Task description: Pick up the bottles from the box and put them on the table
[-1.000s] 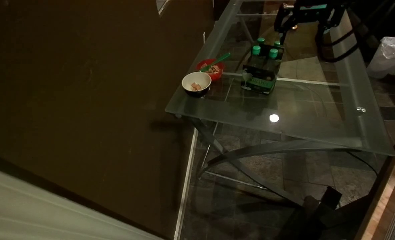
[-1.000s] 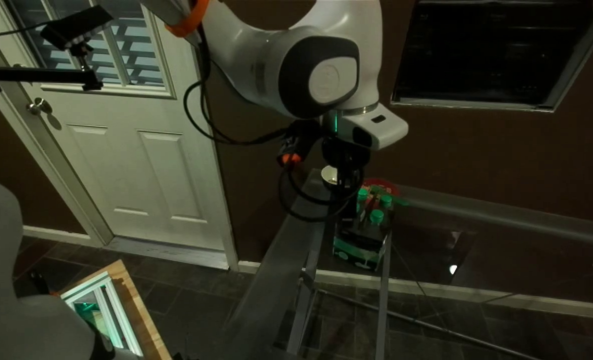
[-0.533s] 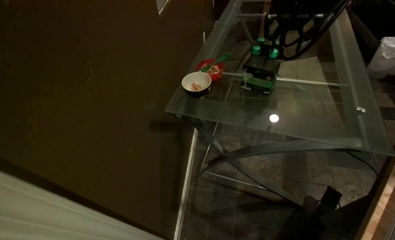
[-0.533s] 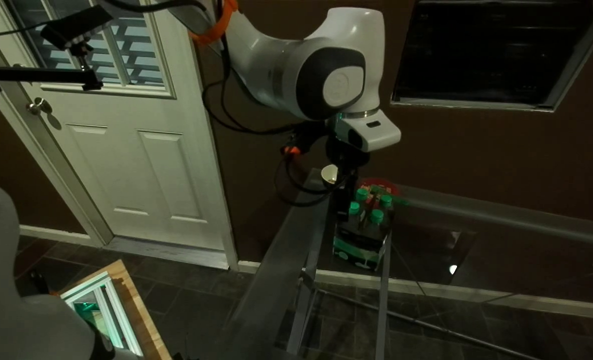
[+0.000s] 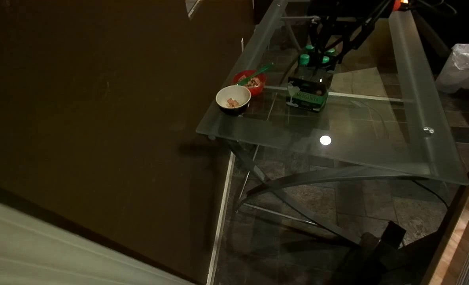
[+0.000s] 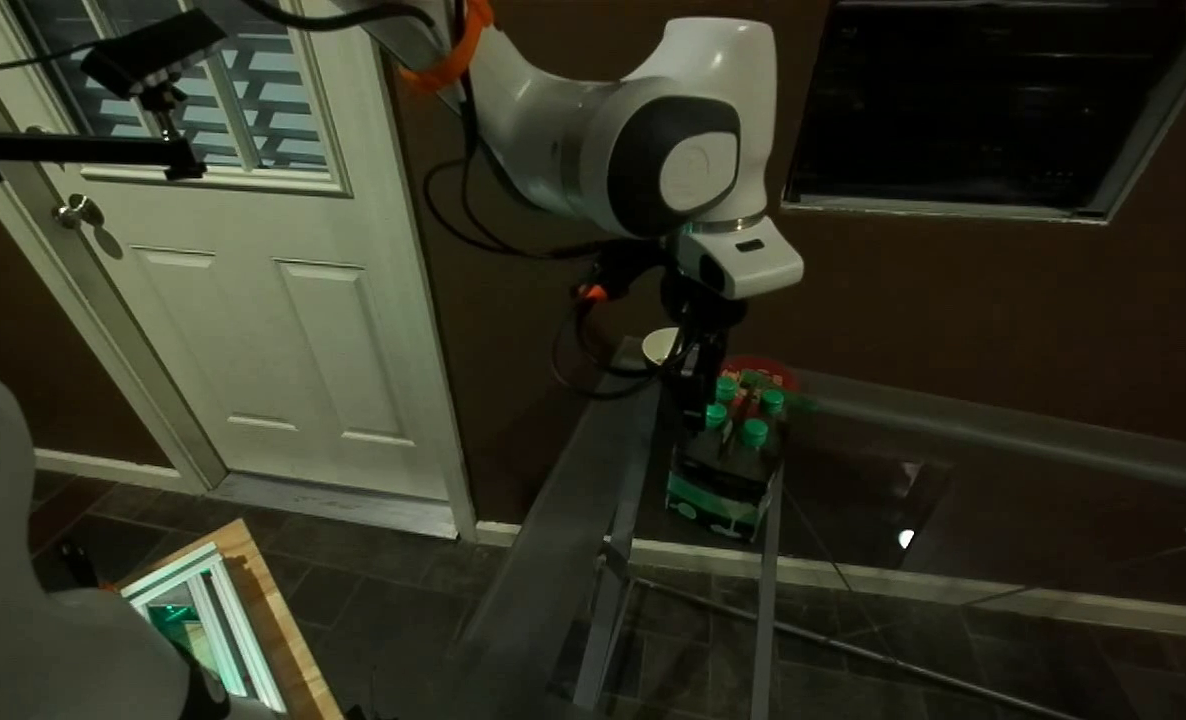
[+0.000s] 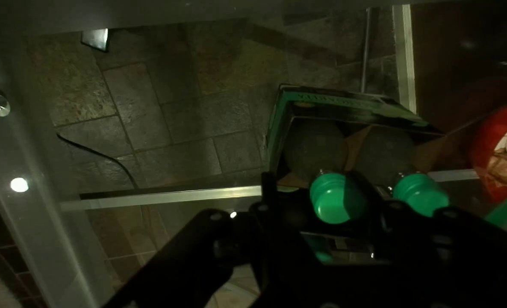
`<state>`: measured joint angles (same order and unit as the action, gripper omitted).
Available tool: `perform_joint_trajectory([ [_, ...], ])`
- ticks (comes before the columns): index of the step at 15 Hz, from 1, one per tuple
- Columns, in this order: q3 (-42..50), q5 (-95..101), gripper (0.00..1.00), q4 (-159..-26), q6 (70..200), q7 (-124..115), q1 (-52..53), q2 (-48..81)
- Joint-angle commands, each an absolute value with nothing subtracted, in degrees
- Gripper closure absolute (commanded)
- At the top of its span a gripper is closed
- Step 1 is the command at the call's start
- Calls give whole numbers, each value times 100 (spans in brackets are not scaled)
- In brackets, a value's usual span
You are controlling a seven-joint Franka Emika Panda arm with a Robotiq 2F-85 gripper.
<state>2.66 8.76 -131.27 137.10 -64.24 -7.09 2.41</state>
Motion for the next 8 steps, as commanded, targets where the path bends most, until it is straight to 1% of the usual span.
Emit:
perform_joint_trajectory([
  [1, 405, 845, 26, -13080, 13895, -6550, -602, 383],
  [2, 417, 824, 21, -13086, 13930, -6539, -598, 381],
  [5, 450, 783, 20, -13096, 14037, -6518, -592, 395],
  [6, 458, 779, 24, -13083, 14027, -6504, -588, 411],
  [7, 465, 753, 25, -13071, 13999, -6483, -585, 439],
  [8, 471, 744, 31, -13070, 13986, -6481, -579, 458],
])
